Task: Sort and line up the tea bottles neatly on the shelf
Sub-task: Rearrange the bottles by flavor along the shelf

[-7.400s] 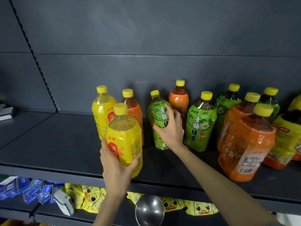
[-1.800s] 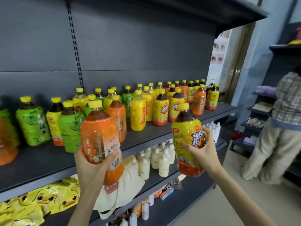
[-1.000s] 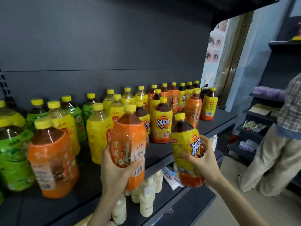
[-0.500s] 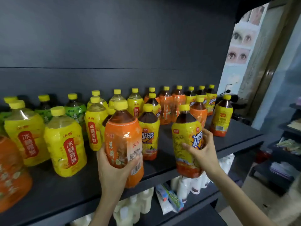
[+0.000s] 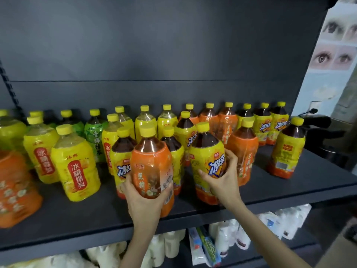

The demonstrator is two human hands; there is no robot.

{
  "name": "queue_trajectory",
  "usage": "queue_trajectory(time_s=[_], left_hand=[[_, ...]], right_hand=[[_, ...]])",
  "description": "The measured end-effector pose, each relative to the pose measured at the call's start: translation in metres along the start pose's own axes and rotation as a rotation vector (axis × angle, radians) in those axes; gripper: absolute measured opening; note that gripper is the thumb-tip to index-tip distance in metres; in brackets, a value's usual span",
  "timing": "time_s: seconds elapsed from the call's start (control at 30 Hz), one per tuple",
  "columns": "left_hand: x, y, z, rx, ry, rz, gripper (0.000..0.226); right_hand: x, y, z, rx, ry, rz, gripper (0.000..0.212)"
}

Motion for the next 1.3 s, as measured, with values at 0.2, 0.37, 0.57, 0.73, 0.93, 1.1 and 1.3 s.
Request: queue_trajectory(time_s=[0.2, 0.37, 0.57, 0.73, 0.93, 1.1, 1.3], left_hand=[[0.015, 0.016, -0.004, -0.027, 0.024, -0.066, 0.109], [0.023, 0.027, -0.008, -0.066, 0.004, -0.077, 0.107], [0.021, 0.046, -0.016, -0.093, -0.016, -0.111, 0.115], [0.016, 0.061, -0.016, -0.106, -0.022, -0.187, 0.116], [0.016, 0.07, -0.02, -0.066, -0.047, -0.354, 0.114], [0.018, 0.073, -0.014, 0.1, -0.031, -0.421, 0.107], [0.015, 0.054, -0.009, 0.241, 0.078, -0.543, 0.085]], right_hand=[[-0.031, 0.02, 0.005, -0.074, 0.043, -0.032, 0.091], [-0.053, 0.024, -0.001, -0.065, 0.026, 0.038, 0.099], [-0.06, 0.036, -0.002, -0.056, 0.008, 0.093, 0.102], [-0.064, 0.043, -0.01, -0.08, 0.006, 0.16, 0.104], [-0.07, 0.049, -0.018, -0.024, 0.034, 0.151, 0.101], [-0.071, 0.054, -0.019, 0.08, 0.063, 0.126, 0.105], [-0.071, 0.056, -0.02, 0.244, 0.109, 0.148, 0.109]])
Point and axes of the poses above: each hand's wrist, its own z-axis away from the middle knuckle, its own y-axis out of the palm, x = y × z, the point moved 10 cm from there along -z, towards the middle knuckle, and after that the axes turned 13 degrees about -y, right-handed, at the moved point
